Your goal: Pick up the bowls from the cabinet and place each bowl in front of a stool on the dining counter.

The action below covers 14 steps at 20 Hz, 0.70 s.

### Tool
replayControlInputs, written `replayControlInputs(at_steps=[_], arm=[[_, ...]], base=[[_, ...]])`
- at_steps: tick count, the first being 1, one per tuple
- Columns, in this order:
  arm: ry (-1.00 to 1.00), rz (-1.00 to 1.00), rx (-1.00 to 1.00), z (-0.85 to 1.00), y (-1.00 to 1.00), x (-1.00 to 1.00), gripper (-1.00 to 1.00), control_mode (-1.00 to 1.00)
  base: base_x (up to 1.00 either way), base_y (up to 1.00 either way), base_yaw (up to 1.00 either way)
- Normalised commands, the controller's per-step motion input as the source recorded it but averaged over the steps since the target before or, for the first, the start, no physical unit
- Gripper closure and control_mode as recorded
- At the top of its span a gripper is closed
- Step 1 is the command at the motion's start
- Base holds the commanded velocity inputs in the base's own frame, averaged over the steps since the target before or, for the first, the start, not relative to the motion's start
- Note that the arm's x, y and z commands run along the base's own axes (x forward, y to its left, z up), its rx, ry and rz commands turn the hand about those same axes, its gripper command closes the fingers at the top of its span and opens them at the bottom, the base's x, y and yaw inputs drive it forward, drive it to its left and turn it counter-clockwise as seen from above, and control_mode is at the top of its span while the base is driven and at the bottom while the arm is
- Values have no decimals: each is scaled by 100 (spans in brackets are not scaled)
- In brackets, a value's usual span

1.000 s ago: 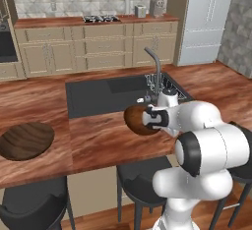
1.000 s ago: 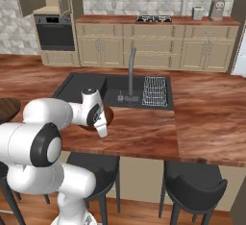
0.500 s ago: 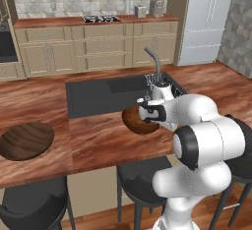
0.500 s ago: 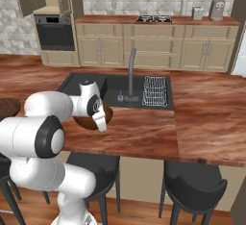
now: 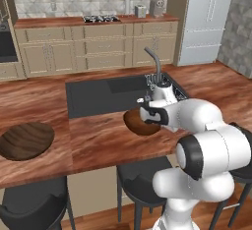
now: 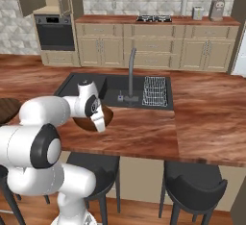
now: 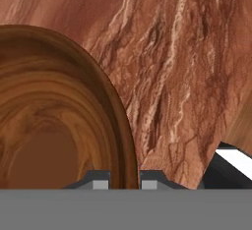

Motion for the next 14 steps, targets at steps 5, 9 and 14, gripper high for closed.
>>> replayControlInputs(at_steps=[5, 9, 14], arm=[[-3, 4, 0, -1, 0, -34, 100, -100], [0, 1, 0, -6, 0, -4, 100, -100], [0, 1, 0, -1, 0, 0, 100, -100]], base=[[0, 0, 0], [0, 0, 0], [0, 0, 0]])
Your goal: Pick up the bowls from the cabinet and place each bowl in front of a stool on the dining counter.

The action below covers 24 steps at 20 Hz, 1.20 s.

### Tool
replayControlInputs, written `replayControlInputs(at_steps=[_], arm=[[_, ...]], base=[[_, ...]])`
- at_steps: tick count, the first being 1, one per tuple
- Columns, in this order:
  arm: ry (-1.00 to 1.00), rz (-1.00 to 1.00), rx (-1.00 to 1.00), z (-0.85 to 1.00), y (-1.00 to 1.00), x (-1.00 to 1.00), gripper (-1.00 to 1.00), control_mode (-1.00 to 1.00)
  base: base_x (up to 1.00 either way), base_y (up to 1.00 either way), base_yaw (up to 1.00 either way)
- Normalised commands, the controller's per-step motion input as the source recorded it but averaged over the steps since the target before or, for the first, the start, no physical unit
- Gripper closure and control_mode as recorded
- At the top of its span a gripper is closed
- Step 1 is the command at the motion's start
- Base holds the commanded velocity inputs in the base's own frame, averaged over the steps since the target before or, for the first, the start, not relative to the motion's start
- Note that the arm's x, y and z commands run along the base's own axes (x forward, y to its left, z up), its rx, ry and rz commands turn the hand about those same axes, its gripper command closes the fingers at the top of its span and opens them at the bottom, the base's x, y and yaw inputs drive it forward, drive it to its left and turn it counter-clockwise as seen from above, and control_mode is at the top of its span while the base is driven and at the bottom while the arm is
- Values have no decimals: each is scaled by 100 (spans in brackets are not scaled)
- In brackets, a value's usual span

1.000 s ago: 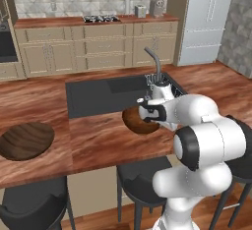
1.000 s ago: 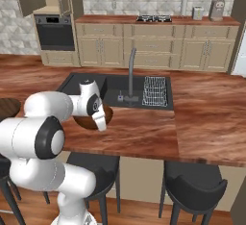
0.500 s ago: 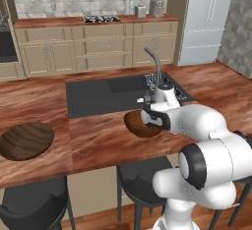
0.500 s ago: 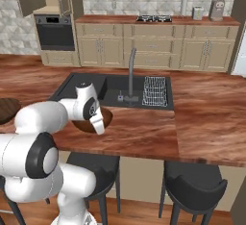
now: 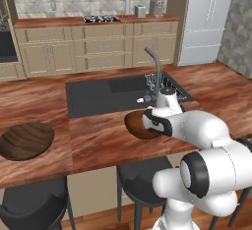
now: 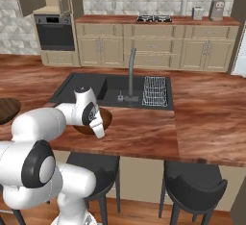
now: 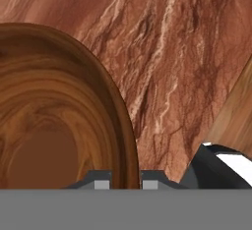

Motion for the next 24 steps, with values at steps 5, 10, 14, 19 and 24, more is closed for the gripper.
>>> replayControlInputs(at_steps=[5, 10, 14, 19, 24], arm=[[0, 0, 0, 0, 0, 0, -100, -100], [0, 0, 0, 0, 0, 0, -100, -100], [0, 0, 0, 0, 0, 0, -100, -100], [-1, 0, 0, 9, 0, -7, -100, -100], [8, 1, -1, 74, 1, -54, -100, -100]], base=[[0, 0, 0], [0, 0, 0], [0, 0, 0], [0, 0, 0], [0, 0, 0]])
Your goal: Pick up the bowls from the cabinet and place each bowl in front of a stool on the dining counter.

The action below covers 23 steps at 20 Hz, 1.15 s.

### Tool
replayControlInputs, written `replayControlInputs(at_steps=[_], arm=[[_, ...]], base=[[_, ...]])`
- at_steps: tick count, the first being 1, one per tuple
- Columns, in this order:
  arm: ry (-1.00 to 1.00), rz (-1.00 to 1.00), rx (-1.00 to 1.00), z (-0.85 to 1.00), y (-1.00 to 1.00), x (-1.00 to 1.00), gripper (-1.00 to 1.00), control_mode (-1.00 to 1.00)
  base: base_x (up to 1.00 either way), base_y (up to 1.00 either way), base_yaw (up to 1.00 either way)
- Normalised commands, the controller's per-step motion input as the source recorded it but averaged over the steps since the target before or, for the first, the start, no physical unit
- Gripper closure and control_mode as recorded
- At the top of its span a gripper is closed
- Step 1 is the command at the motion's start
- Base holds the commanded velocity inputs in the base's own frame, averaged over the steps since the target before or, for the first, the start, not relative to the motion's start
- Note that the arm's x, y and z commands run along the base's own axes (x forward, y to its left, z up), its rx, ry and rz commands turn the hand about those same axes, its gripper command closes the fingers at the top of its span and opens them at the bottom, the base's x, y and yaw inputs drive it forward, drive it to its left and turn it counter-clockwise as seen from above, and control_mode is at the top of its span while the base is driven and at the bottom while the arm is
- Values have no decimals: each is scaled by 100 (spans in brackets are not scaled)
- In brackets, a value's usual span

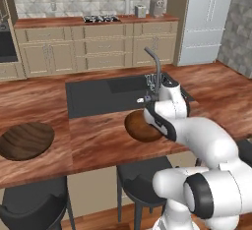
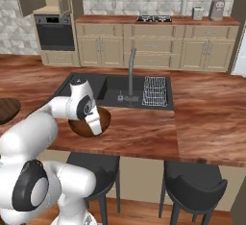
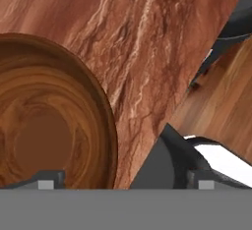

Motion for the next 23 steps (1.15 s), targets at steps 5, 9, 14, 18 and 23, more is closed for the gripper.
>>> replayControlInputs(at_steps=[5, 9, 14, 18, 23], arm=[[21, 17, 0, 94, 23, -73, -100, -100], [5, 35, 0, 42, 48, -94, -100, -100], [1, 40, 5, 7, 29, -67, -100, -100], [-3, 41, 3, 10, 44, -29, -100, -100], [-17, 29, -2, 44, 25, -57, -100, -100]], base=[[0, 0, 0], [0, 0, 0], [0, 0, 0], [0, 0, 0], [0, 0, 0]])
